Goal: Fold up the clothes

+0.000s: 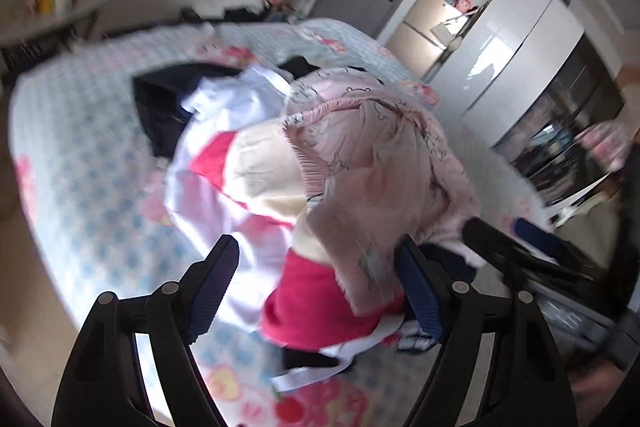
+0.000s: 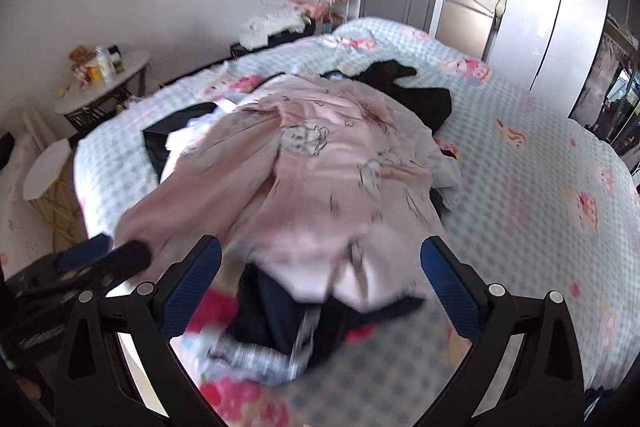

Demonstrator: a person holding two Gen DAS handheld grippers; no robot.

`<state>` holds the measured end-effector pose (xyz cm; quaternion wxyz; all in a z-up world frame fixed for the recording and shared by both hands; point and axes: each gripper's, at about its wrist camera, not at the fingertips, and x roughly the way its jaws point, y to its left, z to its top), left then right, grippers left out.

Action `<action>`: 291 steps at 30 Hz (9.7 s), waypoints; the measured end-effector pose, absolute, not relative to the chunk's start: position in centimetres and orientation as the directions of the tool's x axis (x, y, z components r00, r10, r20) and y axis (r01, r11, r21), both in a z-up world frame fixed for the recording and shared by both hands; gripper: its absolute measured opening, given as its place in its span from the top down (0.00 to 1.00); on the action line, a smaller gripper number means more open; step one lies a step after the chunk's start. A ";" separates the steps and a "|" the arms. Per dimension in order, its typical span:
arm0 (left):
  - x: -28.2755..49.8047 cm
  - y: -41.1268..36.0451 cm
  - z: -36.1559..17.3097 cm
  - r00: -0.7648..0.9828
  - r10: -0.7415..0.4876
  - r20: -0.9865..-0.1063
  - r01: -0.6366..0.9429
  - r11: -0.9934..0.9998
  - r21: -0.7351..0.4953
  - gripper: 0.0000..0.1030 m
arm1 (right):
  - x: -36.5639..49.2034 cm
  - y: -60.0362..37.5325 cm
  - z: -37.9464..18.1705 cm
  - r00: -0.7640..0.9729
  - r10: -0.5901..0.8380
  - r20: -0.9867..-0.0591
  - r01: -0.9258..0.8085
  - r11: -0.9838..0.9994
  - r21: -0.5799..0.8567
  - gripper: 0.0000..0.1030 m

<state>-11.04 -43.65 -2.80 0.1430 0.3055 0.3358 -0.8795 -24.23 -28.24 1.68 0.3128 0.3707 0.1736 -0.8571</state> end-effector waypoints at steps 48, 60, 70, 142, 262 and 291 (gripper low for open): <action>-9.9 -2.6 -12.6 -0.400 0.458 -0.794 -0.098 -0.883 -0.460 0.83 | -10.3 13.2 -8.7 -0.512 -0.163 -0.843 0.212 -0.975 0.060 0.72; -16.3 -12.9 -14.0 -0.491 0.278 -0.826 0.065 -0.934 -0.352 0.44 | -15.7 10.8 -15.9 -0.419 -0.161 -0.893 0.145 -0.983 0.109 0.30; -20.9 -8.6 -15.8 -0.456 0.274 -0.847 -0.035 -0.956 -0.291 0.86 | -18.0 9.7 -16.2 -0.421 -0.201 -0.885 0.177 -0.975 0.138 0.90; -10.6 -6.5 -15.8 -0.410 0.390 -0.825 -0.002 -0.904 -0.427 0.91 | -8.8 23.7 -13.9 -0.449 -0.091 -0.889 -0.047 -0.991 0.125 0.78; -8.8 -9.8 -9.5 -0.535 0.503 -0.679 -0.133 -0.843 -0.520 0.89 | -8.6 28.6 -8.8 -0.622 -0.291 -0.727 -0.025 -0.921 0.389 0.90; -6.5 -8.9 -19.2 -0.356 0.552 -0.754 0.054 -0.793 -0.606 0.80 | -9.7 26.9 -13.7 -0.514 -0.232 -0.826 -0.060 -0.951 0.304 0.81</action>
